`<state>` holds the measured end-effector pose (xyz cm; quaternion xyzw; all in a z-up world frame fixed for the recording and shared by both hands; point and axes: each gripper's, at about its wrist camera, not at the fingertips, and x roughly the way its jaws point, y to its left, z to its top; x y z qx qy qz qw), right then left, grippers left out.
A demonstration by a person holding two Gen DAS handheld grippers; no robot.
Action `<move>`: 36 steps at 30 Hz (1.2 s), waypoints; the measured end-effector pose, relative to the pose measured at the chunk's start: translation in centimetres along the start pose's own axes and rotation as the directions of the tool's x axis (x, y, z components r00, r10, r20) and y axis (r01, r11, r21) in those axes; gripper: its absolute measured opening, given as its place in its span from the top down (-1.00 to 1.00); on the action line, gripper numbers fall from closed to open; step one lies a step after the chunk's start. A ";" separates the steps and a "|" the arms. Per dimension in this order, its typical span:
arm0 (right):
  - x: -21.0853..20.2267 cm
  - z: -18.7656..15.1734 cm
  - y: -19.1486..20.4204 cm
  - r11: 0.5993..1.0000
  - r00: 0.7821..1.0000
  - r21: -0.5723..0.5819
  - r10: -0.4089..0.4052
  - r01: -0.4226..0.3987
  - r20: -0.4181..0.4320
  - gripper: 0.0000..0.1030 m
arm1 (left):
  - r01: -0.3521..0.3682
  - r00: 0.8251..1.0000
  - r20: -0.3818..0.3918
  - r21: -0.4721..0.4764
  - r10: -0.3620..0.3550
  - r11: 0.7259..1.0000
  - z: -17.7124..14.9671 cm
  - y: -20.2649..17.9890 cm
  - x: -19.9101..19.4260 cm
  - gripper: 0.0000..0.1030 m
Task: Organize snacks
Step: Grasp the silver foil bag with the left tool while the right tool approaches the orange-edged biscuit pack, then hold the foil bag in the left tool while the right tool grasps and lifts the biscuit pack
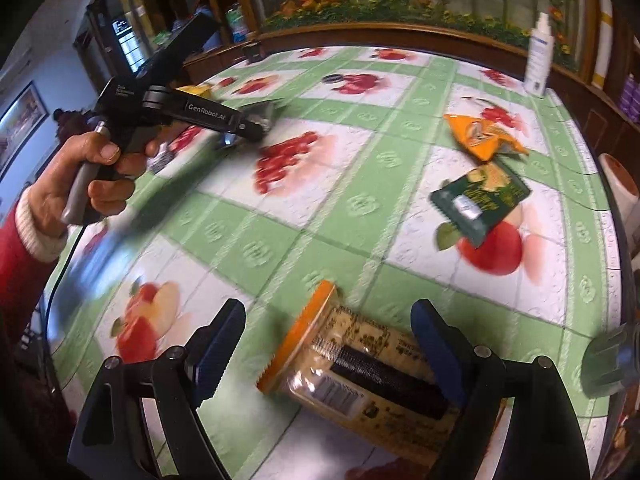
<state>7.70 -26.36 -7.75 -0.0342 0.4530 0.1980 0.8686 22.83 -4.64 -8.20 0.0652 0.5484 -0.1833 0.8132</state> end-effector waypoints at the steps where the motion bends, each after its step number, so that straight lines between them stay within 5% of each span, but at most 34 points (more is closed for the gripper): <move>1: -0.4 -0.3 0.6 1.000 1.000 -0.022 0.002 -0.002 0.007 -0.69 | -0.003 1.000 0.002 -0.007 0.003 1.000 -0.2 0.3 -0.3 -0.19; 8: -0.4 -0.6 1.4 0.998 1.000 -0.063 -0.011 0.011 -0.008 -0.69 | 0.007 1.000 -0.005 -0.138 -0.008 0.990 1.4 1.8 -0.7 -0.34; 14: -0.3 -0.4 1.5 0.996 1.000 -0.091 0.009 -0.010 -0.015 -0.69 | -0.090 0.995 -0.053 -0.165 0.082 0.982 1.4 1.3 1.1 -0.37; 17: 0.1 -0.1 1.3 0.994 0.999 -0.105 0.018 -0.023 -0.039 -0.69 | -0.147 0.989 -0.046 -0.120 0.142 0.982 1.4 0.5 1.4 -0.38; 21: 1.1 -0.1 1.4 0.987 0.994 -0.160 -0.016 -0.003 -0.112 -0.69 | -0.107 0.994 -0.018 -0.029 0.106 0.994 0.9 -0.5 1.0 -0.16; 27: 1.1 -1.8 2.0 0.977 0.983 -0.215 -0.022 -0.018 -0.182 -0.70 | -0.056 0.998 -0.011 0.074 0.057 0.996 -1.0 -1.6 0.2 -0.15; 32: -0.2 -2.3 1.1 0.977 0.971 -0.191 0.055 -0.100 -0.231 -0.73 | -0.029 0.999 -0.018 0.142 0.032 0.989 -2.8 -2.8 -0.3 -0.15; 36: -0.2 -3.3 1.8 0.959 0.958 -0.270 0.009 -0.089 -0.286 -0.74 | -0.013 1.000 -0.026 0.162 0.017 0.987 -3.8 -3.1 -0.6 -0.14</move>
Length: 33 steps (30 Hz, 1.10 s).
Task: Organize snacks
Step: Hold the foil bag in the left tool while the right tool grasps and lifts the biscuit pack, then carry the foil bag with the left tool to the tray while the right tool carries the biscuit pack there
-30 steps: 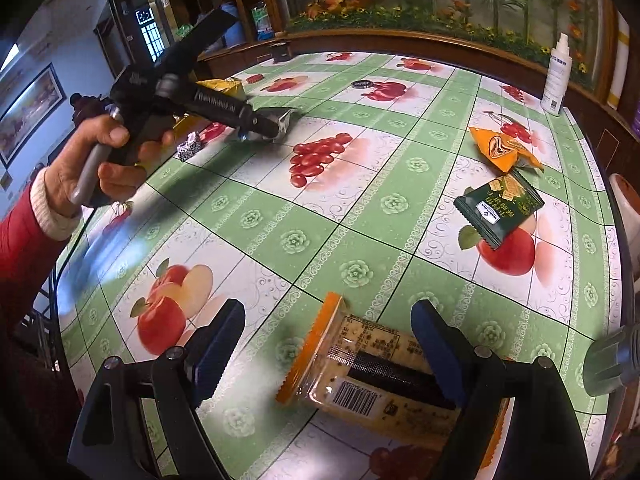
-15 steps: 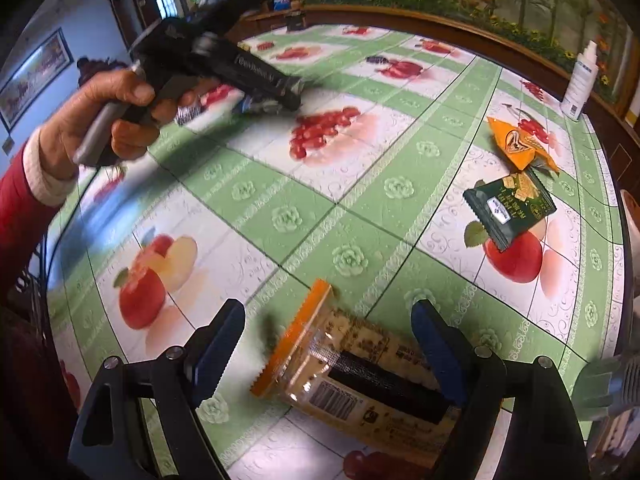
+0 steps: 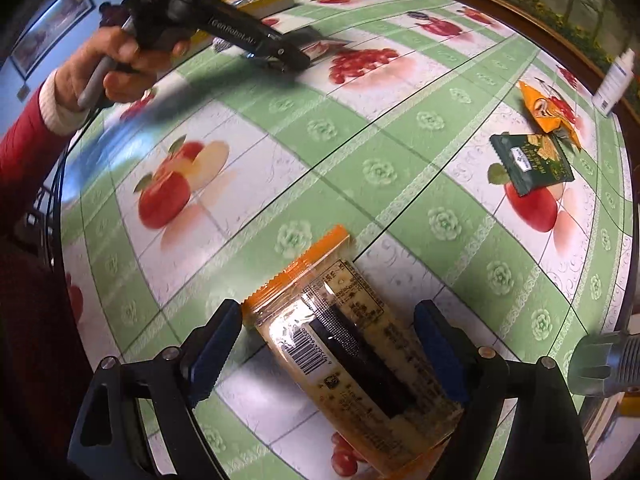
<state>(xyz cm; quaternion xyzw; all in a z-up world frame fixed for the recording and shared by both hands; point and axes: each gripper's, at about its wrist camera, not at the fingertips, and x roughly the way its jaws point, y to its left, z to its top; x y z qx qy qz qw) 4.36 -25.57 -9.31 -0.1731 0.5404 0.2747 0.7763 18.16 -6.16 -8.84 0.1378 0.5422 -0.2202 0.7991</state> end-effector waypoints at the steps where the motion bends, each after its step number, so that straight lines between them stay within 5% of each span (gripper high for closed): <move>1: -0.1 -0.3 0.2 1.000 1.000 -0.018 -0.006 0.006 0.002 -0.74 | 0.003 1.000 0.001 0.005 -0.003 1.000 -0.3 -0.1 -0.1 -0.14; 10: -0.6 -2.7 -0.1 0.999 0.999 0.007 -0.038 0.038 -0.035 -0.75 | 0.023 1.000 -0.001 0.015 -0.023 1.000 -2.3 -0.6 -0.8 -0.14; 12: -0.6 -2.7 -0.2 0.995 0.995 0.041 -0.091 0.093 -0.037 -0.60 | 0.029 1.000 0.008 0.009 -0.029 1.000 -2.6 -0.6 -1.0 -0.14; 15: -1.2 -2.8 -0.1 0.986 0.992 0.116 -0.125 0.123 0.010 -0.12 | 0.045 0.999 0.029 -0.015 -0.045 0.999 -3.2 -0.4 -1.3 -0.12; 19: -1.3 -3.1 1.7 0.977 0.987 0.169 -0.143 0.129 0.076 -0.08 | 0.065 0.997 0.054 -0.048 -0.063 0.997 -4.2 0.1 -1.9 -0.12; 27: -1.5 -1.4 2.5 0.931 0.963 0.358 -0.025 -0.076 0.270 -0.07 | 0.028 0.993 0.114 -0.130 -0.013 0.991 -6.4 1.1 -4.4 -0.12; 33: -2.5 -0.4 1.2 0.833 0.880 0.467 0.048 -0.297 0.473 -0.07 | -0.051 0.984 0.160 -0.197 0.083 0.979 -8.5 2.3 -7.4 -0.12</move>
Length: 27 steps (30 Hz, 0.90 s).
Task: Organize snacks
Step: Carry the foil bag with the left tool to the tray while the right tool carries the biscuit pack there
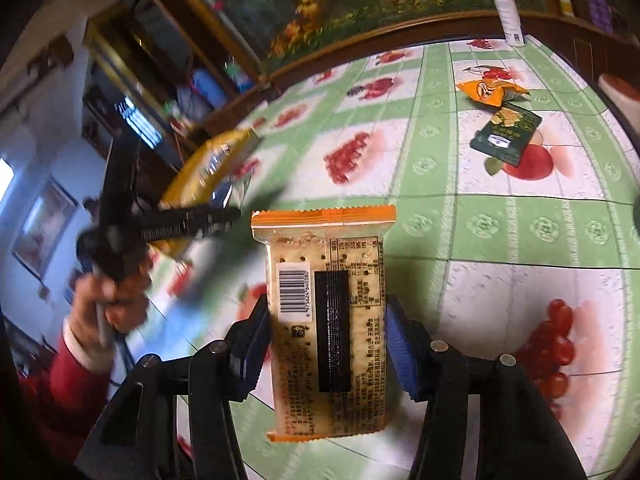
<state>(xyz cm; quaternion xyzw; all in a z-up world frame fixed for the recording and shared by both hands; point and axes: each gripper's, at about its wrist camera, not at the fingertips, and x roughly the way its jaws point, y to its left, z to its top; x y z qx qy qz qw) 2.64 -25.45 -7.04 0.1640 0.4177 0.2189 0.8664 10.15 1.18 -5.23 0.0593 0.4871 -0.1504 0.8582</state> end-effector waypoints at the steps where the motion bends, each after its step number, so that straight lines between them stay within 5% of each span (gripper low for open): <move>1: 0.1 0.2 0.1 1.000 1.000 0.015 0.018 -0.018 0.013 -0.07 | -0.013 1.000 0.011 -0.009 0.013 1.000 -0.2 0.3 -0.5 -0.12; 11: 2.7 2.3 4.3 0.990 0.990 0.055 0.123 -0.127 0.067 -0.06 | -0.109 0.988 0.093 -0.114 0.120 0.987 -1.8 4.2 -4.5 -0.13; 20: 5.5 4.6 7.4 0.973 0.972 0.050 0.220 -0.225 0.083 -0.06 | -0.231 0.953 0.160 -0.163 0.257 0.959 -2.6 6.7 -6.6 -0.13; 27: 8.0 5.9 10.1 0.966 0.965 0.024 0.257 -0.259 0.058 -0.06 | -0.265 0.939 0.173 -0.195 0.299 0.944 -3.1 8.7 -7.0 -0.13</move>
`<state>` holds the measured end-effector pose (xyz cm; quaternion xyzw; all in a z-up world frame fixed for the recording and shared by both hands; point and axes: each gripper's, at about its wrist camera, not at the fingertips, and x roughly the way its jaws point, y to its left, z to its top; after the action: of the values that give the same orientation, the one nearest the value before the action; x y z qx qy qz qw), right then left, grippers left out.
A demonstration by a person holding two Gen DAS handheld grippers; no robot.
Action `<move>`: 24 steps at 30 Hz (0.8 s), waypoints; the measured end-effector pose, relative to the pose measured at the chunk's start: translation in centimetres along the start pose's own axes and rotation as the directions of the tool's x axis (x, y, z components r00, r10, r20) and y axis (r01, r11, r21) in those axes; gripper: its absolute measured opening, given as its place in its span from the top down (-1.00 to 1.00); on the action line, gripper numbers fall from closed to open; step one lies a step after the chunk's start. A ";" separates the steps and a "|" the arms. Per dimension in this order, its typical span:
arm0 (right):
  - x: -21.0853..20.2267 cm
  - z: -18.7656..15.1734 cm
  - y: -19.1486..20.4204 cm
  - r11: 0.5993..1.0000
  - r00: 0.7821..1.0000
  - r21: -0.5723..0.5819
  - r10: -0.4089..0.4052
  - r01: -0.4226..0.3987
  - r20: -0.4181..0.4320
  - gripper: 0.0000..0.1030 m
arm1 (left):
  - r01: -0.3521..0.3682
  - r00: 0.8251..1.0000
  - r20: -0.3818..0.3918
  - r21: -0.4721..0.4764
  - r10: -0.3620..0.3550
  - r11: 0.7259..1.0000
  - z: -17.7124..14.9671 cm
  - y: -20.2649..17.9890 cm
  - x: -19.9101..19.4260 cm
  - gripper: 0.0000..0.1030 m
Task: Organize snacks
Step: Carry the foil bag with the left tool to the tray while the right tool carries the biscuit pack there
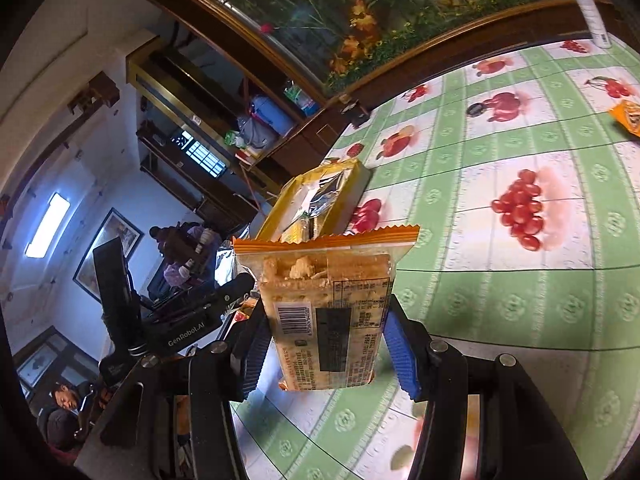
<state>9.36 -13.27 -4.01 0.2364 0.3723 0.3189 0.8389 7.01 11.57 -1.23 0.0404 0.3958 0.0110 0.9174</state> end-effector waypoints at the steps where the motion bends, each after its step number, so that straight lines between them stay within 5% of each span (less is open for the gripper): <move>1: 0.5 0.1 0.3 1.000 1.000 -0.003 0.005 -0.005 -0.004 -0.06 | -0.002 1.000 -0.001 -0.007 0.002 1.000 0.0 0.3 0.1 -0.13; 24: 9.4 3.6 5.1 0.998 0.998 -0.041 0.056 -0.058 -0.037 -0.06 | -0.083 0.996 -0.038 -0.129 0.079 0.988 0.3 7.5 3.1 -0.13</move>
<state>15.15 -3.70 -3.06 0.2236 0.3738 0.3546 0.8274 9.49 19.21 -2.67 -0.0037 0.4075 0.0747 0.9102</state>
